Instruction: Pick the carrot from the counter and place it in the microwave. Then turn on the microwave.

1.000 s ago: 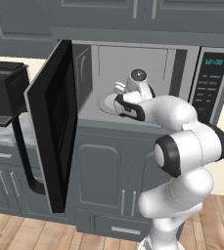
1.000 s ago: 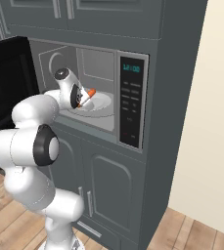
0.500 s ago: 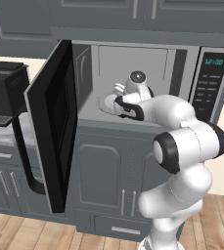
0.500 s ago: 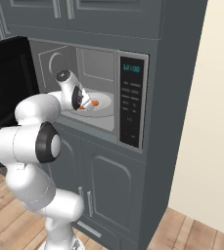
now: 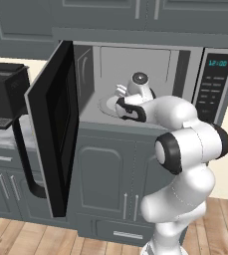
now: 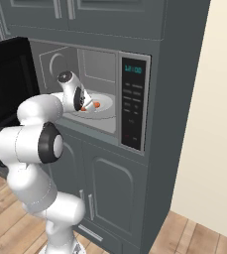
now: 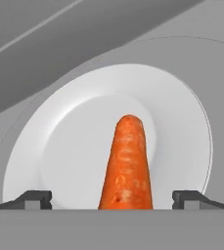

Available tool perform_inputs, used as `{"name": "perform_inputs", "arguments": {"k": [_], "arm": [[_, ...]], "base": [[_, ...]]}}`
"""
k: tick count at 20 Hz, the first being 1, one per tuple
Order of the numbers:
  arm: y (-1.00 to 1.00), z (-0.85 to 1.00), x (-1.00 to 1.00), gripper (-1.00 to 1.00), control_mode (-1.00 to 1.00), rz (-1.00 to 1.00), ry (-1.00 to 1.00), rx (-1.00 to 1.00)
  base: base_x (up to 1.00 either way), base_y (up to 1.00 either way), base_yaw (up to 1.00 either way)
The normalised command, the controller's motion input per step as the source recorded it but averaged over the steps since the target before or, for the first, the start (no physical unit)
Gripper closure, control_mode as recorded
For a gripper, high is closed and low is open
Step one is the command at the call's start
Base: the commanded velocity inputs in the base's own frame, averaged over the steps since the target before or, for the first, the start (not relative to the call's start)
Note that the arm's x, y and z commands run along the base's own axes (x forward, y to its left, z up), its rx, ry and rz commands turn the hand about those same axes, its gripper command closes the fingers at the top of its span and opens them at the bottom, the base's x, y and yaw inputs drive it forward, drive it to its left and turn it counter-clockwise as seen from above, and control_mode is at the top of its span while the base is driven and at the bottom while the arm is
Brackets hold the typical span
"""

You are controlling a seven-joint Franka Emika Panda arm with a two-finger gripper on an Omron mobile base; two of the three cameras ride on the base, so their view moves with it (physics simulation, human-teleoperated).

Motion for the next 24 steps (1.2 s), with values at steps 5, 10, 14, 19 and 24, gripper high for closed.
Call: {"name": "perform_inputs", "arguments": {"k": [5,10,14,19,24], "arm": [[0.00,0.02,-0.20,-1.00,-1.00,0.00,0.00,0.00],[-0.04,0.01,-0.51,-1.00,-1.00,0.02,0.00,0.00],[-0.04,0.08,-0.51,-1.00,-1.00,0.03,0.00,0.00],[0.00,0.16,-0.42,-1.00,-1.00,0.06,-0.01,0.00],[-0.01,0.21,-0.45,-1.00,-1.00,0.06,-0.02,0.00]], "base": [[0.00,0.00,0.00],[0.00,0.00,0.00],[0.00,0.00,0.00],[0.00,0.00,0.00],[0.00,0.00,0.00]]}}
